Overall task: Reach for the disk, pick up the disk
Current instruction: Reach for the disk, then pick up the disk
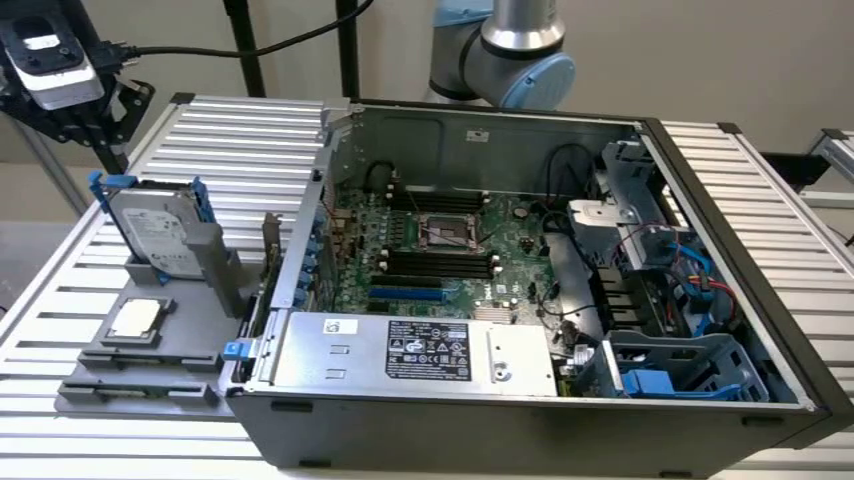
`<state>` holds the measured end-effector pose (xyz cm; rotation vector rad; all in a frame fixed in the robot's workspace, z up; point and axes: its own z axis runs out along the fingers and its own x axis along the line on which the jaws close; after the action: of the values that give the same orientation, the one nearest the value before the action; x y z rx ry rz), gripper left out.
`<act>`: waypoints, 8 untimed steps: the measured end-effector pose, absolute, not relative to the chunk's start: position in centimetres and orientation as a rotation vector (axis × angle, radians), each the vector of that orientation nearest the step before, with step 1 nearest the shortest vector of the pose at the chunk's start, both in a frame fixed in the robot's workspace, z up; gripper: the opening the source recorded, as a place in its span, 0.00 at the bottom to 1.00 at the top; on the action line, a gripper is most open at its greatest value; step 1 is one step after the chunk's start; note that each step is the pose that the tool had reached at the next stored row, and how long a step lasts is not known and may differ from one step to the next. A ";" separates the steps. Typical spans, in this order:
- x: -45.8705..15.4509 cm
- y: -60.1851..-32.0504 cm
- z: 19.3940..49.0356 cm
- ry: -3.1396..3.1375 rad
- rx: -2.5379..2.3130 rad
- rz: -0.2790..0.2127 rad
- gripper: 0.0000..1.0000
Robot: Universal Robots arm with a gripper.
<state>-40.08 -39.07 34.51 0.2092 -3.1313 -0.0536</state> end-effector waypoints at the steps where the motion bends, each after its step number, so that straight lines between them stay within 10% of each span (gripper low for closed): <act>1: -40.1 -39.1 34.5 -3.129 0.237 -0.054 0.11; 8: -40.1 -39.1 34.5 -3.105 0.438 -0.053 0.11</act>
<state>-40.08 -39.07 34.51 0.4376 -3.1051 -0.0532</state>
